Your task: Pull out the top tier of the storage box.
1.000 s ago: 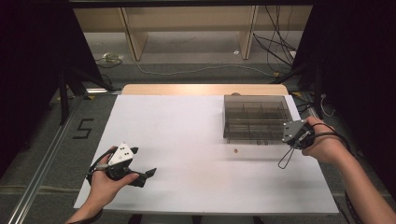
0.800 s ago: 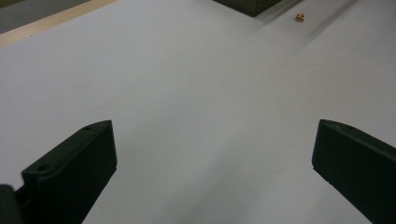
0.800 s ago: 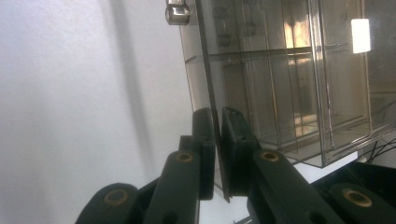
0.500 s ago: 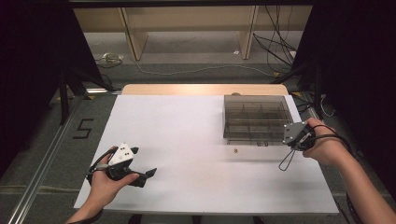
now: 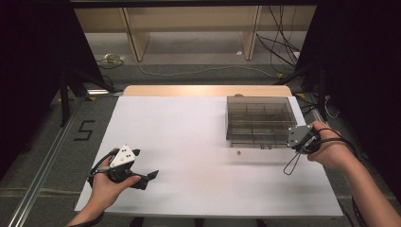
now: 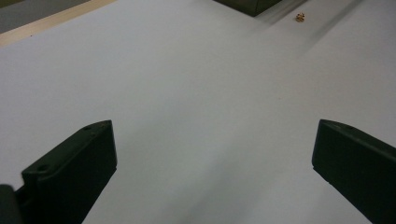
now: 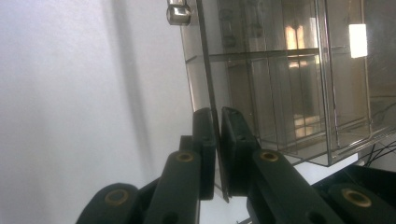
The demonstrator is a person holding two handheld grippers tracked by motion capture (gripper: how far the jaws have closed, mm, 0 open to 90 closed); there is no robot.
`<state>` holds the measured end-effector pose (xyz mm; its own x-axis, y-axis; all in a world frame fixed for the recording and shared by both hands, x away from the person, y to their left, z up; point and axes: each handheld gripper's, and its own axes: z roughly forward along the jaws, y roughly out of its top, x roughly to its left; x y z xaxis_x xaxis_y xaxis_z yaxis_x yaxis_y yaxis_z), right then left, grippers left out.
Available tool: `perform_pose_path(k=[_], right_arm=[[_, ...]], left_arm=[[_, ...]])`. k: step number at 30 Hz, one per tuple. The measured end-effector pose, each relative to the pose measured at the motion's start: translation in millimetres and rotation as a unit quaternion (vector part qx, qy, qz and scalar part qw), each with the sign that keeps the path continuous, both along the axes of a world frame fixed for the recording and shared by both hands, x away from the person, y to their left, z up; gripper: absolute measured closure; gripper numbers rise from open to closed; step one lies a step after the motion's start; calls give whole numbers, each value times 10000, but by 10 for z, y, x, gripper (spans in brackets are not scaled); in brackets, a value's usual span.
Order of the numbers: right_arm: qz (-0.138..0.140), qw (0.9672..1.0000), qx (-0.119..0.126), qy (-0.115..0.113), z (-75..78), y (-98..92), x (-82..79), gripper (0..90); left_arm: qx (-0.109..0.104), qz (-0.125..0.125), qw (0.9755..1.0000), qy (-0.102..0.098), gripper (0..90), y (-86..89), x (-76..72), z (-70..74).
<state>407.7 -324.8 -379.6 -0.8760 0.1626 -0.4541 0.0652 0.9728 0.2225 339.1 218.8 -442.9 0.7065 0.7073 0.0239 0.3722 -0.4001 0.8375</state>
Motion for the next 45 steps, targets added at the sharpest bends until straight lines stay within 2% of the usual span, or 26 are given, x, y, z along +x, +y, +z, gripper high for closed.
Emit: perform_pose_path(k=[38, 41, 45], right_arm=[[-4, 9999, 104, 62, -18, -38, -70, 851], [-77, 9998, 137, 76, -17, -38, -69, 844], [-421, 9979, 434, 222, -17, -61, -62, 794]], left_arm=[[3, 1, 10000, -6, 0, 6, -1, 3], [6, 0, 10000, -9, 0, 7, 0, 3], [-14, 6, 10000, 0, 0, 2, -1, 1]])
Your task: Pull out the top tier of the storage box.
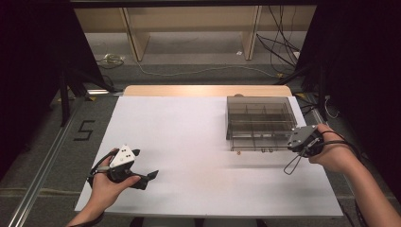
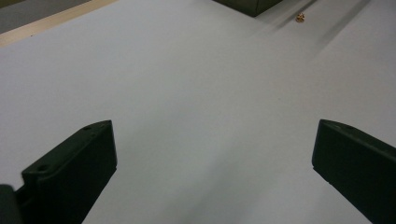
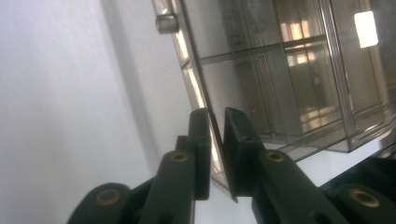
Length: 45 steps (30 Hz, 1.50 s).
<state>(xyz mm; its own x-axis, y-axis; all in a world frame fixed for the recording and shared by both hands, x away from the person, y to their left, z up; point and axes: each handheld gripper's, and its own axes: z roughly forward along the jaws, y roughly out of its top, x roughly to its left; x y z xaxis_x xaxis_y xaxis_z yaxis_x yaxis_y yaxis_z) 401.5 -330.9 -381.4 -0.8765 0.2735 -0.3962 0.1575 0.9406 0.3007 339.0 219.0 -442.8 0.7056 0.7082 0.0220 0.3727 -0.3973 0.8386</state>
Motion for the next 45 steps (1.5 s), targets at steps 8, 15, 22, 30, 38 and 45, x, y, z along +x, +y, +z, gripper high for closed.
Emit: perform_pose_path(k=[8, 15, 22, 30, 38, 45], right_arm=[[-1225, 9844, 1211, 357, -29, -9, -45, 520], [-1813, 9512, 2474, 329, -33, 43, -118, 309], [-2019, 9331, 2976, -67, -130, 150, -213, 257], [-2082, 9129, 3471, -531, -220, 281, -284, 247], [-2134, 9051, 3585, -823, -271, 418, -366, 242], [-2017, 9058, 3648, -763, -275, 565, -346, 236]], left_arm=[[16, -12, 10000, 12, 0, -3, 4, -1], [12, -1, 10000, 4, 0, 0, 2, 2], [-3, -9, 10000, 2, 0, 0, 3, 2], [-20, 0, 10000, 22, 0, 7, 0, -4], [-24, -38, 10000, 10, 0, 24, 8, -8], [-58, -61, 10000, -5, 0, 15, 12, -1]])
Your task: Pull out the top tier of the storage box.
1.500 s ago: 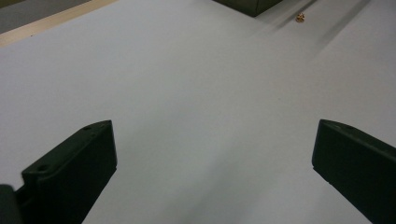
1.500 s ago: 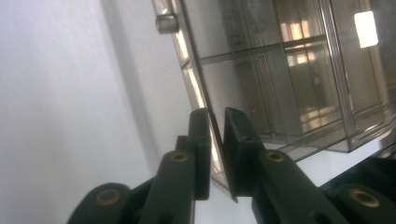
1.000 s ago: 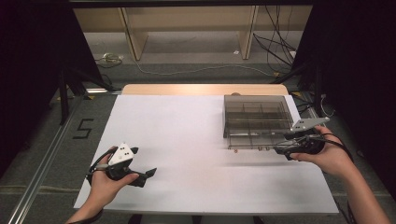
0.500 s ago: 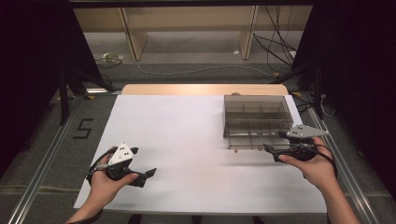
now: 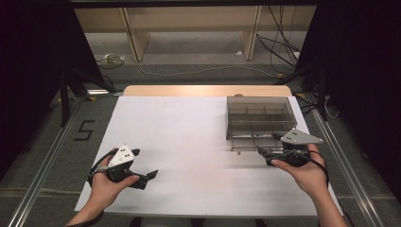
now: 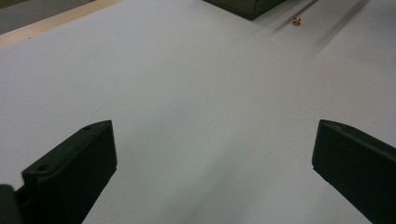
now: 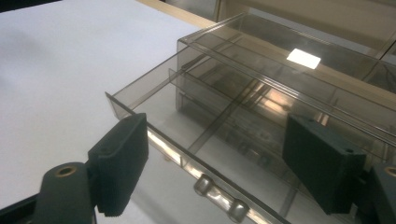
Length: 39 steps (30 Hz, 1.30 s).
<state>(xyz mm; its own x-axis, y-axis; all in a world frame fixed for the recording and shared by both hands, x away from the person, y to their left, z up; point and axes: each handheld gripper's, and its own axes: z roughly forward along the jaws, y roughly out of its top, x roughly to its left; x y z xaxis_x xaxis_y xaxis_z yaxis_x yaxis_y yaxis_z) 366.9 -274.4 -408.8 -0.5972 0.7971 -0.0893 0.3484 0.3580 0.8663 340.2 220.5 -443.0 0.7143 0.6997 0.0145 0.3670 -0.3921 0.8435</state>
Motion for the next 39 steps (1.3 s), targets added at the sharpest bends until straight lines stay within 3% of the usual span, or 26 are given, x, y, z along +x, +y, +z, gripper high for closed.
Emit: perform_pose_path(k=[22, 39], right_arm=[[-84, 9999, 55, -98, -13, -4, -59, 234], [16, 9998, 209, -45, -21, 38, -72, 234]], left_arm=[[60, 6, 10000, -35, 0, 1, -27, 15], [-42, 8, 10000, -18, 0, 7, -12, 13]])
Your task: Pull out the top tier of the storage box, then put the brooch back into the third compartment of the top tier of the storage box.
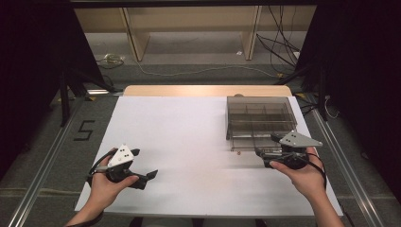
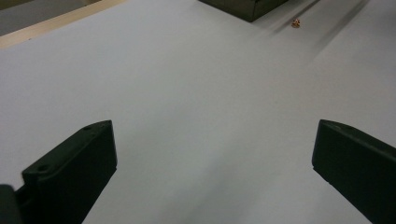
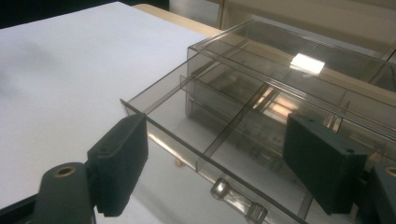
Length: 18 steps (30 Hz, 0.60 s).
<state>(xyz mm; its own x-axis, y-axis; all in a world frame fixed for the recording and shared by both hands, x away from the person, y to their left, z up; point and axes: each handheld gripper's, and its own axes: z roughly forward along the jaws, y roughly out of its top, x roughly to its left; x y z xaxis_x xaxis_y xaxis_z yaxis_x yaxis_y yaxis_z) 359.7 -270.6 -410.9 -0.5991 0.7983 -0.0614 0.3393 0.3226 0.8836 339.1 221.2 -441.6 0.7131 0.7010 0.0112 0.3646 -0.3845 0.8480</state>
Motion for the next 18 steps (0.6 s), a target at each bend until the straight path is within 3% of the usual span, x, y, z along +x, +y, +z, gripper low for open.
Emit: perform_pose_path(k=[7, 12, 18], right_arm=[[216, 9997, 121, 19, -21, 9, -112, 249], [478, 9983, 338, 58, -48, 93, -184, 285], [789, 9963, 269, 191, -112, 261, -241, 313]], left_arm=[[9, -40, 10000, -8, 0, -13, 8, -3], [-39, -9, 10000, -11, 0, -12, -1, -1], [49, -16, 10000, -25, 0, -25, -1, 12]])
